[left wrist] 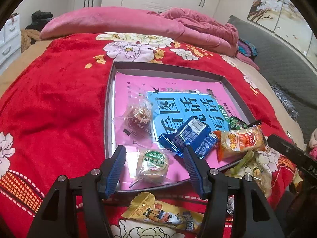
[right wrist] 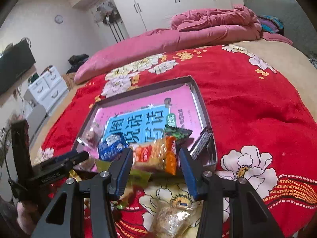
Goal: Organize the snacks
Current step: 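Move both open tools back to the snacks beside the tray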
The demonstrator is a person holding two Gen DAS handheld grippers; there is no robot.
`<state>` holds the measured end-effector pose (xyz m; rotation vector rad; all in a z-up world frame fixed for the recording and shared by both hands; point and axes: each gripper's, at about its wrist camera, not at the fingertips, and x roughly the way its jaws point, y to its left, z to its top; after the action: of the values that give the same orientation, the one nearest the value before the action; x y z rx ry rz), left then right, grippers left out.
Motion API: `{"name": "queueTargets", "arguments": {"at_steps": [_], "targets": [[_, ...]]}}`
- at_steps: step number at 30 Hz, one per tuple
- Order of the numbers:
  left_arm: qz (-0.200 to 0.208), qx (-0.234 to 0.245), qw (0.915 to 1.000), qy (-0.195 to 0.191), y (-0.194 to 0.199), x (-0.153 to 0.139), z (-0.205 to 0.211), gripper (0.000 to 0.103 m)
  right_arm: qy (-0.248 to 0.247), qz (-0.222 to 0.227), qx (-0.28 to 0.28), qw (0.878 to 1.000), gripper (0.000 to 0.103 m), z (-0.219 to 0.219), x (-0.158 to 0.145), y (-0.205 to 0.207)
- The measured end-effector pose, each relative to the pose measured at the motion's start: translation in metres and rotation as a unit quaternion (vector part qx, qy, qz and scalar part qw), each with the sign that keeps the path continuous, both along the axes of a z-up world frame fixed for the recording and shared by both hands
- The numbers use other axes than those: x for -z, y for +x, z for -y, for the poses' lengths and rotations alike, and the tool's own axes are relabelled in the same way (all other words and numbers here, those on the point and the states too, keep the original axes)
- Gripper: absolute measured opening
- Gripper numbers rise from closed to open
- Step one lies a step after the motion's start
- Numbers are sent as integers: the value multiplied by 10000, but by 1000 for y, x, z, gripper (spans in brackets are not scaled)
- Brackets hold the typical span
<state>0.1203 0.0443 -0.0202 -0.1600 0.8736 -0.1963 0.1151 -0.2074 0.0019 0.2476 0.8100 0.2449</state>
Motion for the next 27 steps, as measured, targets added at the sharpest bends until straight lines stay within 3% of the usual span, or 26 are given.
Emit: {"name": "queueTargets", "arguments": {"at_steps": [4,7,27], "targets": [[32,65,10000,22,-3,-3,3,64,-315,-43,30,9995,49,-4,4,2],[75,106,9999,28,-4,-5,5,74,-524,-65,27,9986,49,-5,7,3],[398,417,9981,199,-19,-18,19,75,-762,-96,58,9970,52,-8,19,20]]}}
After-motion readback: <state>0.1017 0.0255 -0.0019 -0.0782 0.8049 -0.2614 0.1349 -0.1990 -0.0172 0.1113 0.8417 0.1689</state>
